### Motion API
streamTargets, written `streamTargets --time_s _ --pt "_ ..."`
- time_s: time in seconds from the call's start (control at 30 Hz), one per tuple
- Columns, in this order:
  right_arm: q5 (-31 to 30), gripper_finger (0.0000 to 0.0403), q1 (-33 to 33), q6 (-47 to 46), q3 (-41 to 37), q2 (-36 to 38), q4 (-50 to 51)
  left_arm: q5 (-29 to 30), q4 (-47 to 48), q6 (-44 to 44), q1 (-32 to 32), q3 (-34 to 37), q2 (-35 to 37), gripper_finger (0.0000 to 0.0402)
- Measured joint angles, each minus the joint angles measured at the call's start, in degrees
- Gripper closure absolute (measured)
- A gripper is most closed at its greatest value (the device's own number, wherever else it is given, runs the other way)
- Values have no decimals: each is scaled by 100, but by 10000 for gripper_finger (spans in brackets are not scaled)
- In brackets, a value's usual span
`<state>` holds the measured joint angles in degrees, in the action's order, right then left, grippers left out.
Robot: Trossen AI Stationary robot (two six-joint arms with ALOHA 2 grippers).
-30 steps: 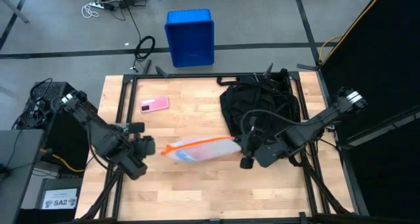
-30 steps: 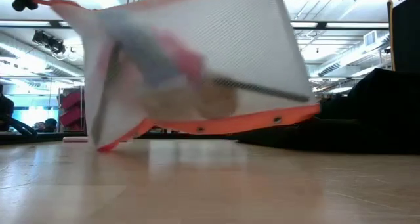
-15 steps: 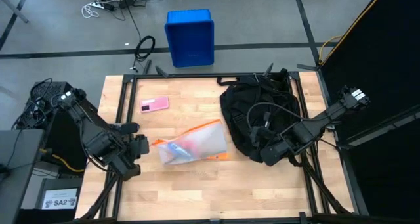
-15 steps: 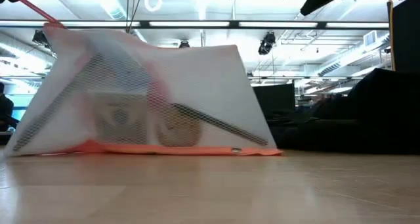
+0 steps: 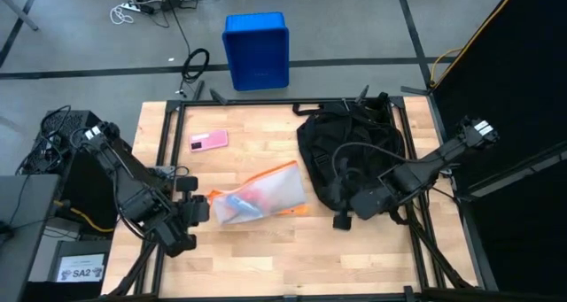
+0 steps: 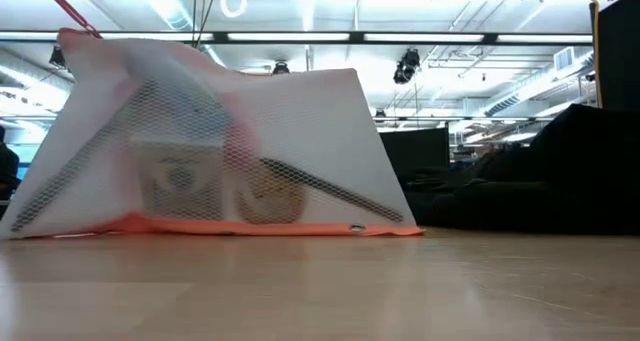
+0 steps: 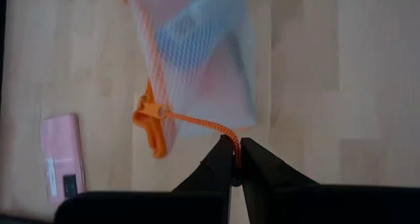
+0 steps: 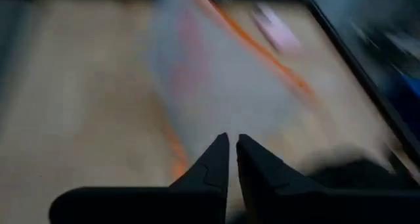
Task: Unpack backpack
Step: Close the zip bag
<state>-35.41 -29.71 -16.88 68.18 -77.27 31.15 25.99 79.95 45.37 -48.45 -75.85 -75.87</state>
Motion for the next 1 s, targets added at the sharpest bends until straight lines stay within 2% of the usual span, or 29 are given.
streamTargets --time_s 0.13,0.2,0.37,0.47,0.57,0.63,0.83,1.0 --pt "1174 362 145 1737 4 -447 -2035 50 -47 -15 0 0 -36 401" --pt "1430 335 279 2231 31 -720 -2609 97 -48 -18 -1 0 -36 401" --pt "1435 248 862 2758 484 -1555 -2906 143 -143 -31 -6 0 -36 401" --pt "1822 199 1252 2763 1010 -2092 -2913 145 -205 -51 -7 0 -34 401" --pt "2511 164 1604 2713 1692 -2665 -2642 171 -330 -207 -7 0 -34 401" --pt "2758 150 1799 2713 2191 -3090 -2249 205 -436 -288 -7 0 -32 401" --pt "2806 140 2241 2741 3438 -4029 -421 206 -594 -381 -27 0 -32 401" --pt "2800 152 2527 2751 3728 -4184 260 206 -715 -445 -112 0 -32 401"
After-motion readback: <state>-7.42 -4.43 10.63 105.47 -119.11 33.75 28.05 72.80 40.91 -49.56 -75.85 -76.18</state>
